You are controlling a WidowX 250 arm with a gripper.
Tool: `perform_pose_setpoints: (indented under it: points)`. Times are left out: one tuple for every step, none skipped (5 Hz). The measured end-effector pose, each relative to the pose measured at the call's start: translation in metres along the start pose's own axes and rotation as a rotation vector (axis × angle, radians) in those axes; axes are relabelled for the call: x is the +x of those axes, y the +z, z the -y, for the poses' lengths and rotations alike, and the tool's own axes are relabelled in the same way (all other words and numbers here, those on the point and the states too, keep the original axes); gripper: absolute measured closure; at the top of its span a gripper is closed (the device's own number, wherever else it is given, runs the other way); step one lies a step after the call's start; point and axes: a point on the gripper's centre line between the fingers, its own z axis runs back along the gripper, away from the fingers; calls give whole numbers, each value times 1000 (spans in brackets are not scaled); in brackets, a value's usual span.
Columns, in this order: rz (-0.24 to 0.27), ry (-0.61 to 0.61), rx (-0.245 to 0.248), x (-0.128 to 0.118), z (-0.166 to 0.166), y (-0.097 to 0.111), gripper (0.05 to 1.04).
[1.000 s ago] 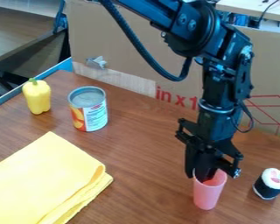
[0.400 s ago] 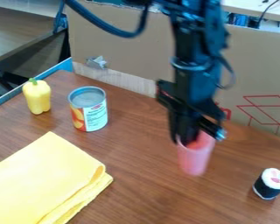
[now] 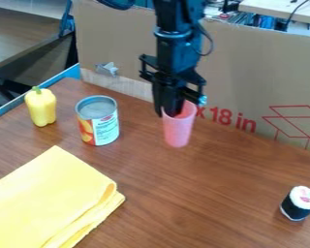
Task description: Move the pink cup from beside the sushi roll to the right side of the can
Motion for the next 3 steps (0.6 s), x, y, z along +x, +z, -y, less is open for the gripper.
perform_pose_setpoints:
  points:
    - [-37, 13, 1, 9, -22, -5, 978]
    - [-88, 32, -5, 9, -41, -20, 977]
    - [-121, 44, -16, 10, -54, -35, 977]
